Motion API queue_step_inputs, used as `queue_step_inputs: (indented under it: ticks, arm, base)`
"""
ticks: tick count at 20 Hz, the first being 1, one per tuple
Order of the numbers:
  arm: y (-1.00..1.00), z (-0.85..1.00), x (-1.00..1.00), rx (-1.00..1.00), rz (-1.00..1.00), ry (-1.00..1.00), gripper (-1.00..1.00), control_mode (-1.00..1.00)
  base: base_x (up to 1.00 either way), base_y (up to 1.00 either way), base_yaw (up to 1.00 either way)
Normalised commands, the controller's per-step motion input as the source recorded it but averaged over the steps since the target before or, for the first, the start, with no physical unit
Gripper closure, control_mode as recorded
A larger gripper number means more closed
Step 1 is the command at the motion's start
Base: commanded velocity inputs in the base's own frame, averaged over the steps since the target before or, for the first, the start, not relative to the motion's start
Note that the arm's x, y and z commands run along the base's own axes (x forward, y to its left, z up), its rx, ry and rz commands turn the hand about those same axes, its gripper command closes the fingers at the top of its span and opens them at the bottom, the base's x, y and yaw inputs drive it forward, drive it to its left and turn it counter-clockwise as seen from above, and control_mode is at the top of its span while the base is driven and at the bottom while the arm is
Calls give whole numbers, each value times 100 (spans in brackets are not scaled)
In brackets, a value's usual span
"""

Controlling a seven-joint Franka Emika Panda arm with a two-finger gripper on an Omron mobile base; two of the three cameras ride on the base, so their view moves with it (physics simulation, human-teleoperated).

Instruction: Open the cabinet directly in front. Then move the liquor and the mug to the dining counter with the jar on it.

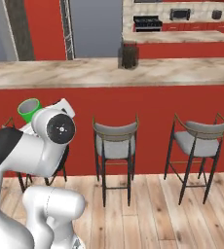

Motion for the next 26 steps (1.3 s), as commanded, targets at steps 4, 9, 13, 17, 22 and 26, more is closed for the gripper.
queue_step_inputs:
  ticks: [4, 9, 13, 17, 22, 26]
  arm:
    - [0, 0, 0, 0, 0, 0, 100, 100]
    - [0, 0, 0, 0, 0, 0, 100, 100]
    - [0, 0, 0, 0, 0, 0, 100, 100]
    - [0, 0, 0, 0, 0, 0, 100, 100]
    - [0, 0, 0, 0, 0, 0, 100, 100]
    - [0, 0, 0, 0, 0, 0, 100, 100]
  base:
    - [58, 93, -42]
    - [55, 100, -27]
    - [53, 95, -10]
    - [13, 10, 24]
    - [0, -16, 37]
    - [0, -1, 2]
